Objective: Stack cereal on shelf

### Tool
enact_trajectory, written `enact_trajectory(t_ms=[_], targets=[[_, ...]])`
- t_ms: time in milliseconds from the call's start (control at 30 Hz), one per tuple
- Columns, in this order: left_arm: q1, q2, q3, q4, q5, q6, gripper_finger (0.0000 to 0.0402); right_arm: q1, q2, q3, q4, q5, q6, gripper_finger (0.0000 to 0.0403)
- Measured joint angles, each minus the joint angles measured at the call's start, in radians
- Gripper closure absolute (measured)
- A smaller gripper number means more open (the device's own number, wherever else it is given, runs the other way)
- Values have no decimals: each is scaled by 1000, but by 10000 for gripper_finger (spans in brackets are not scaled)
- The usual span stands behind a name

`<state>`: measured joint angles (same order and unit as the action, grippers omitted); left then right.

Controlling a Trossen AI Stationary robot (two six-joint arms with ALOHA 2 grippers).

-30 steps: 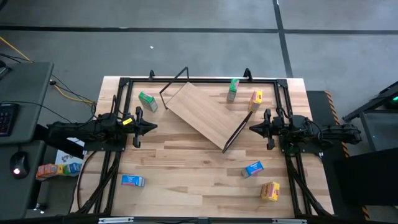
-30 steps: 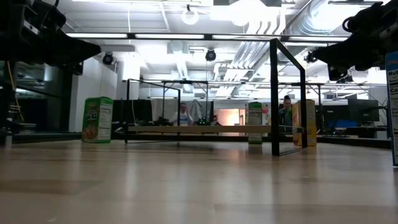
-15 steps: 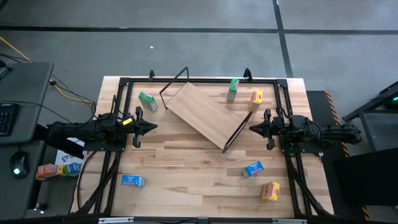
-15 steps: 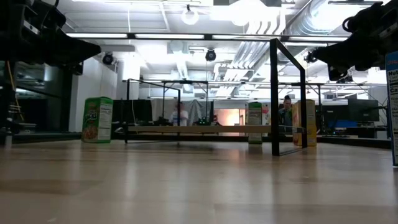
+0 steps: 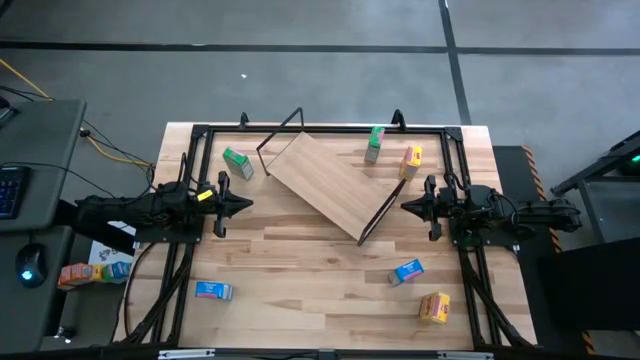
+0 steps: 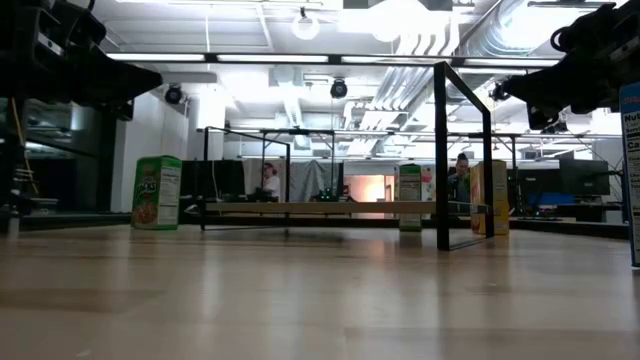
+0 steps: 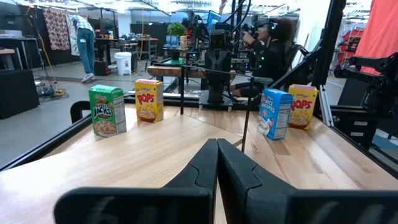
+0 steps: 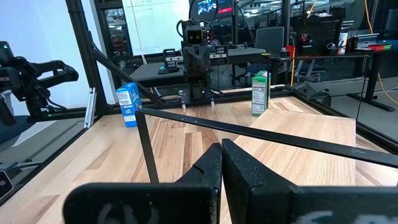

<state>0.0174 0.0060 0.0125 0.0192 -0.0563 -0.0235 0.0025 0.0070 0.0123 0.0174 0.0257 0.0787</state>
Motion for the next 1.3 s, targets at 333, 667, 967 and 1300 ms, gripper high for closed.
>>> enact_trajectory(t_ms=[333,667,967,1300], targets=[[0,0,0,0,0,0,401,0,0,0,32,0,5,402],[0,0,0,0,0,0,401,-3,4,5,922,449,313,402],[0,0,0,0,0,0,401,-3,240,333,423,663,361,401],[0,0,0,0,0,0,401,-198,707,787,-597,692,767,247]])
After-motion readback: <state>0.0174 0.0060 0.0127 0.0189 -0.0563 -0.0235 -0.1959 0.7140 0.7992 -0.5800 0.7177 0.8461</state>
